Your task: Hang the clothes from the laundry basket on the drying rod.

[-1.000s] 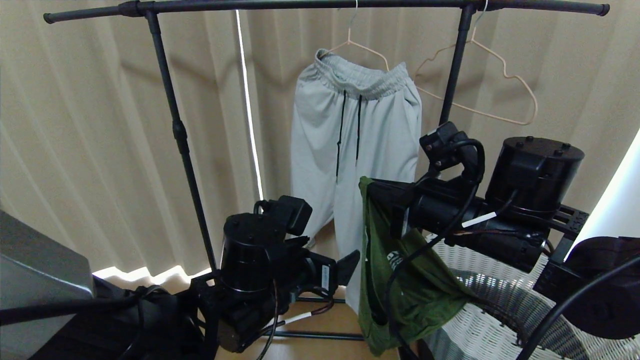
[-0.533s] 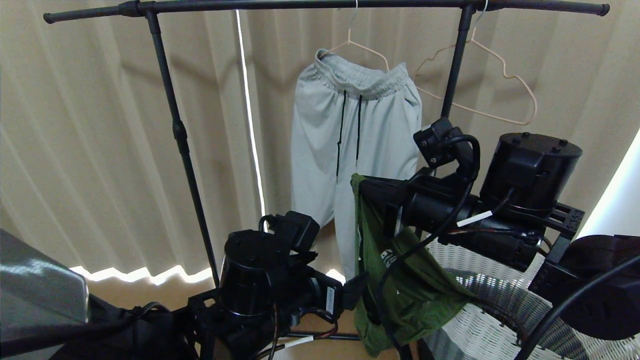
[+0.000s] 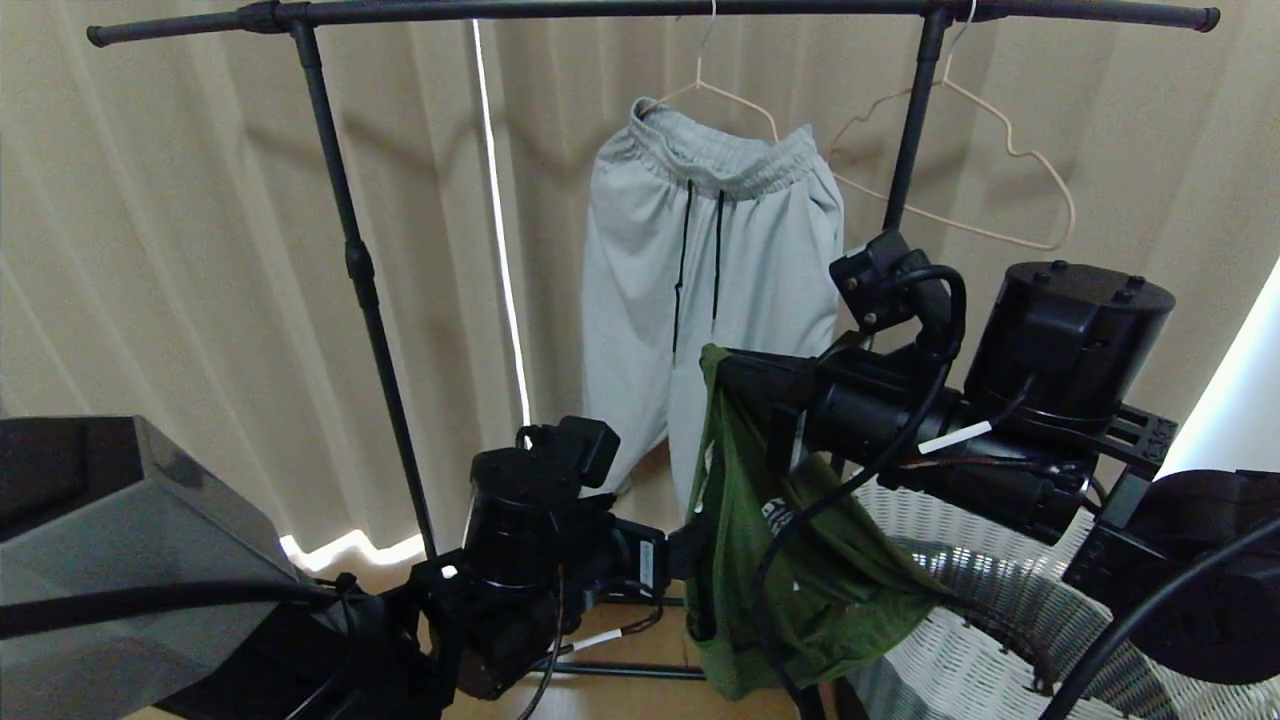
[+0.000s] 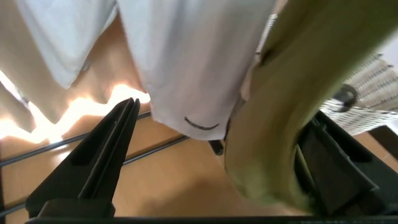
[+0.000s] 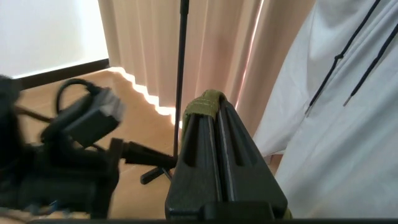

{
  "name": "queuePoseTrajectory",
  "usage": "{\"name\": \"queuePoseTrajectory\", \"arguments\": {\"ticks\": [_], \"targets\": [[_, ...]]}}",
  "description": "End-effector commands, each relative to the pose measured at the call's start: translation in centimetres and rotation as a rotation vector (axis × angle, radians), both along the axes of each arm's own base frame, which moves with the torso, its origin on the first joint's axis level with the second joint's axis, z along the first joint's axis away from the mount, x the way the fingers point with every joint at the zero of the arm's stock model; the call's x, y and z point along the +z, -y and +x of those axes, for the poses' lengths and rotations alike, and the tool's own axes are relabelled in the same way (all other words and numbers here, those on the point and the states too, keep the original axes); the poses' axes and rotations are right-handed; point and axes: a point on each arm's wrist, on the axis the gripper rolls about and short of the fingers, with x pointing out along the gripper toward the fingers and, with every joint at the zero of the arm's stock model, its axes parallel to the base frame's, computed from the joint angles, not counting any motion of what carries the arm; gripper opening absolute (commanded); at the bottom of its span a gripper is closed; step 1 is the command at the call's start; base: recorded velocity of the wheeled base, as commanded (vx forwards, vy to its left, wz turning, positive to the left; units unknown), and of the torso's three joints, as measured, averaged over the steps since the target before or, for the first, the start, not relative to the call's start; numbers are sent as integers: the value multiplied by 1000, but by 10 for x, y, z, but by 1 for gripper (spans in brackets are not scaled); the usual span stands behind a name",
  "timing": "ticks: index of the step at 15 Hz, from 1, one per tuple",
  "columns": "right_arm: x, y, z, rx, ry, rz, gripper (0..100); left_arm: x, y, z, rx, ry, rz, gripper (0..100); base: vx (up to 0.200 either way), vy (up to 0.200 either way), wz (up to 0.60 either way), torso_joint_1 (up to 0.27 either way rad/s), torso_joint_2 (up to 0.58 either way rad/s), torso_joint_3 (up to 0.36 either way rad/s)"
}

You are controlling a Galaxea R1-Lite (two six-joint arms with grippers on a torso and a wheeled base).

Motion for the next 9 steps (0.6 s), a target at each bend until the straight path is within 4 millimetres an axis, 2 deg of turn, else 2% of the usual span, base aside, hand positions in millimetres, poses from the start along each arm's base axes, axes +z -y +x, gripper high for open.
{"name": "queuePoseTrajectory", "arguments": {"ticks": [1,5,9], "targets": [[2,0,0,1,6,5,0,-7,0,3,5,-16,14,100,0,0,0,0,0,0],[15,-2,4,-1,41,34,0,-19,-8,-5,1,-53,71,100,0,0,0,0,0,0],[18,-1,7,-10,52,42,0,-37,-28,-28,-8,-120,162,100,0,0,0,0,0,0]]}}
